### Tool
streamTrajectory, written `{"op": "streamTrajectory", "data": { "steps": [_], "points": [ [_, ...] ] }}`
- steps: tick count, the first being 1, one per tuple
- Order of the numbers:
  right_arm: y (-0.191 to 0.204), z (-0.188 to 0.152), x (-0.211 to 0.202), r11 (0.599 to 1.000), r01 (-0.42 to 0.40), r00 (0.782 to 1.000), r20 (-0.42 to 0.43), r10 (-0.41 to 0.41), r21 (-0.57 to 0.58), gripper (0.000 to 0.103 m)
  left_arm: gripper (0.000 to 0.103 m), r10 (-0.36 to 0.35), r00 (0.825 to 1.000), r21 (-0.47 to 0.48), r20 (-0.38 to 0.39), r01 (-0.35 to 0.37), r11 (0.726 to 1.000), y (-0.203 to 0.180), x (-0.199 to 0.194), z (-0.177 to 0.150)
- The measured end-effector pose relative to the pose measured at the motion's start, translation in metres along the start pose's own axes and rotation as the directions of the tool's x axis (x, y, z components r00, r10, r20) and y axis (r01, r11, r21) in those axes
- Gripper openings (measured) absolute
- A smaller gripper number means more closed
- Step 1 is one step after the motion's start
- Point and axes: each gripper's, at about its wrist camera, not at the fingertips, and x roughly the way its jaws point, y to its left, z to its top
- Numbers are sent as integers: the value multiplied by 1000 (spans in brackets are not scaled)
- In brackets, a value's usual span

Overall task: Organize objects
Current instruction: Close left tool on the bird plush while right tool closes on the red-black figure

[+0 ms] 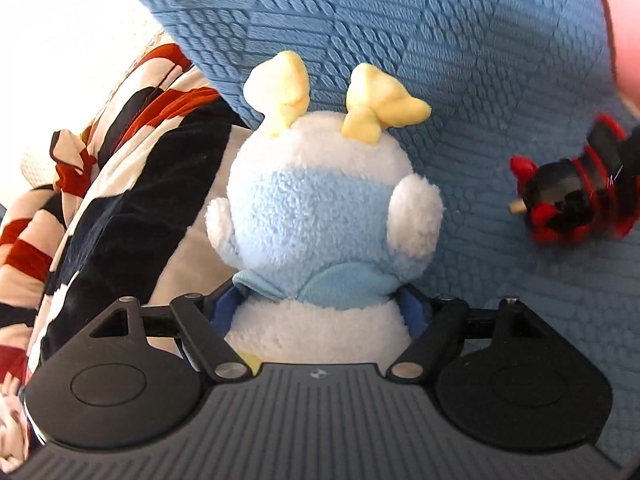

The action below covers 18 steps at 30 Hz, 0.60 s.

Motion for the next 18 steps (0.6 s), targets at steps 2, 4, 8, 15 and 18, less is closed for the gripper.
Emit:
{"op": "streamTrajectory", "data": {
  "steps": [2,4,8,15,18],
  "points": [
    [2,-4,-8,1000,2,1000,17,-2,-2,13,81,-6,1000,-14,13,6,1000,2,-10,-2],
    [2,-8,-14,1000,11,999,32,-11,-4,13,80,-22,999,-36,26,23,999,6,-20,-3],
    [5,-8,-22,999,20,997,76,-17,-39,13,79,-42,998,-81,50,46,996,8,-42,-6],
    [15,5,-20,989,-10,989,146,32,-149,15,79,-239,968,-248,79,252,936,38,-63,-6],
    [20,8,-11,978,-10,991,128,38,-210,18,79,-331,941,-318,70,336,887,47,-59,-9]
  ]
}}
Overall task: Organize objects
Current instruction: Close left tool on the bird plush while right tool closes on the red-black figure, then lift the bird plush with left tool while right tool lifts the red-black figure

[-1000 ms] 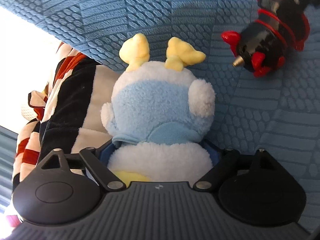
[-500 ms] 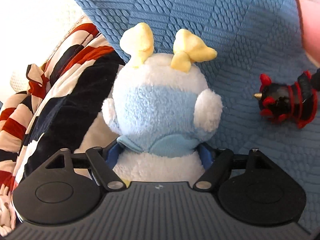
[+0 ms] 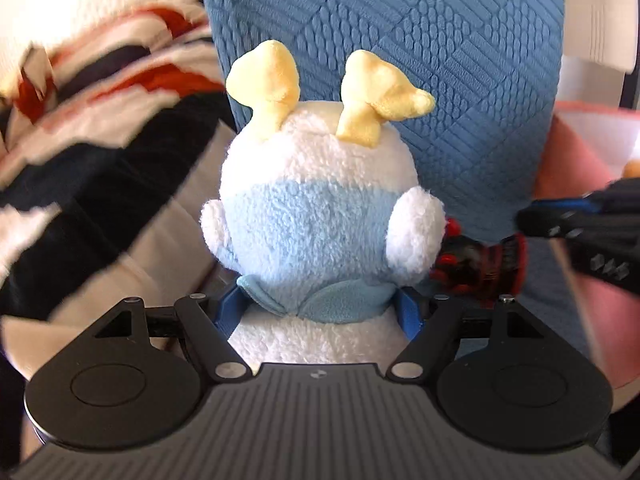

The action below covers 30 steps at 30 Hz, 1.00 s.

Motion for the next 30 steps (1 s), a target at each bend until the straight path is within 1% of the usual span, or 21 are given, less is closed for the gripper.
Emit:
{"op": "streamTrajectory", "data": {
  "steps": [2,3,5,6,7,8,9,10,12,13,17,20,25,27,29,30],
  "points": [
    [3,0,9,998,-9,999,-35,7,-58,19,79,-49,998,-49,-26,48,998,7,5,-2],
    [3,1,14,997,-1,999,-45,-3,-78,20,79,-68,997,-67,-38,66,996,11,10,-2],
    [3,3,21,995,2,999,-51,-7,-96,20,79,-87,994,-98,-60,80,992,18,21,-4],
    [2,5,24,995,-3,999,-50,-2,-98,23,79,-97,993,-114,-71,88,990,22,26,-4],
    [1,7,26,995,-8,999,-49,3,-101,33,79,-109,991,-132,-76,98,986,26,31,-4],
    [1,8,29,994,-16,999,-49,10,-106,40,79,-120,990,-150,-74,108,983,30,34,-4],
    [2,10,32,993,-27,998,-53,20,-118,53,79,-134,988,-172,-80,118,978,35,38,-2],
    [3,11,36,990,-39,998,-61,31,-138,59,79,-142,986,-190,-83,124,974,39,41,-1],
    [9,11,45,980,-74,994,-98,56,-187,63,79,-157,984,-221,-87,134,966,47,47,1],
    [12,10,50,974,-85,992,-111,63,-212,63,79,-165,982,-233,-87,140,962,50,50,1],
    [24,8,67,946,-63,990,-136,20,-318,63,79,-187,979,-271,-88,157,950,59,56,0],
    [30,4,78,928,-46,987,-159,-15,-370,63,79,-193,977,-281,-86,162,946,61,59,-1],
    [35,0,89,913,-44,978,-203,-42,-405,63,79,-193,977,-271,-87,163,949,62,66,2],
    [36,-3,93,909,-24,974,-216,-73,-415,63,79,-191,978,-262,-86,162,951,61,67,2],
    [37,-5,94,900,0,974,-206,-99,-436,62,79,-188,979,-258,-84,161,953,59,67,2],
    [37,-5,92,900,11,976,-192,-105,-437,60,79,-187,979,-257,-83,160,953,59,67,2]
  ]
}}
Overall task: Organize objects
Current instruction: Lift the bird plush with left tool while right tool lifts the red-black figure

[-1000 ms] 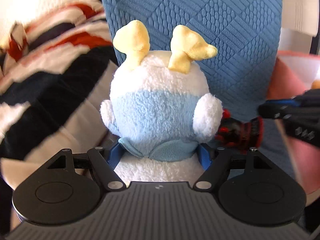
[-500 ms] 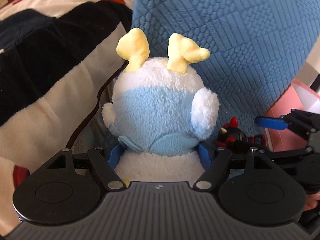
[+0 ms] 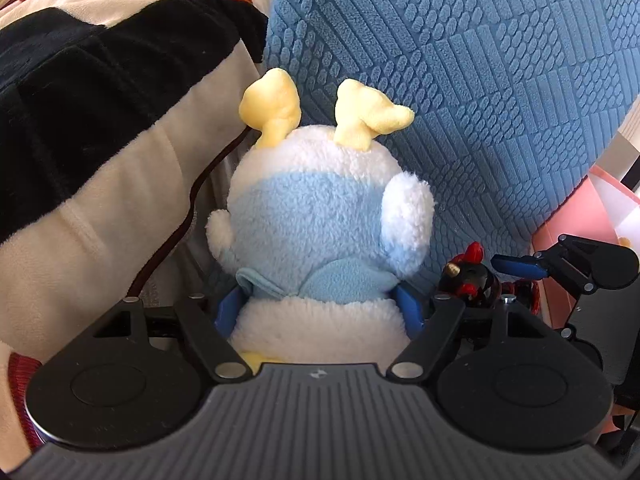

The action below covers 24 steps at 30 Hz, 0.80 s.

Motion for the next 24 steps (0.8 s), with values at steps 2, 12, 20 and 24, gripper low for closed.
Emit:
{"op": "streamTrajectory", "data": {
  "steps": [2,12,20,24],
  "points": [
    [-3,1,-3,1000,8,1000,17,-8,25,51,79,1,1000,-1,2,-1,1000,0,0,1],
    [-37,-3,-29,967,-34,993,119,4,254,51,79,10,1000,2,12,-10,1000,-2,5,2],
    [-35,-9,-47,947,-121,982,173,71,298,35,79,10,1000,4,12,-11,1000,-2,5,2],
    [-31,-7,-40,947,-139,982,167,93,289,34,80,11,1000,9,12,-11,1000,-4,9,4]
  ]
}}
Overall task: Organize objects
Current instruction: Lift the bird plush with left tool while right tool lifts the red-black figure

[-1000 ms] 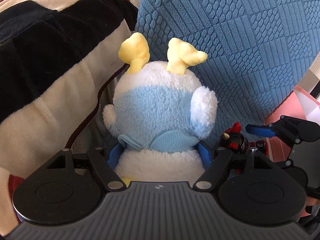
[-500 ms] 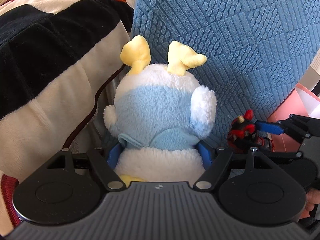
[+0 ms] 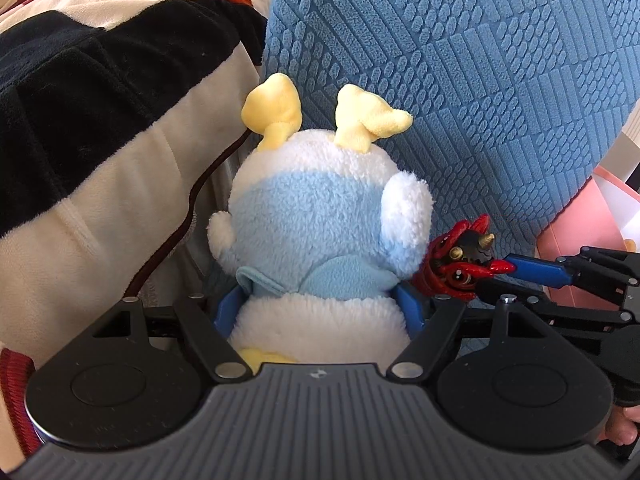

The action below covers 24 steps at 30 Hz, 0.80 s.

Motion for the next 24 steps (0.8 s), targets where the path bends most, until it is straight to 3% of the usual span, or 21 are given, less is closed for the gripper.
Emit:
{"op": "streamTrajectory", "data": {
  "steps": [3,7,14,15,20,24],
  "points": [
    [0,2,10,1000,-5,1000,-5,5,12,39,80,-1,1000,-2,-1,1,1000,-1,2,1],
    [1,-1,23,1000,0,1000,-17,1,27,71,80,-1,1000,-6,-2,1,1000,0,4,2],
    [-1,-8,48,989,-11,1000,-13,13,146,69,79,-1,1000,-5,2,1,1000,2,3,0],
    [-1,-8,48,989,-3,1000,-10,5,150,61,79,-1,1000,-7,3,1,1000,2,3,0],
    [8,-5,42,994,53,998,-43,-49,100,61,79,-3,1000,-11,16,3,1000,0,-1,-2],
    [9,-6,28,989,61,998,-27,-57,137,61,78,-8,1000,-21,27,8,1000,0,-7,-6]
  ]
}}
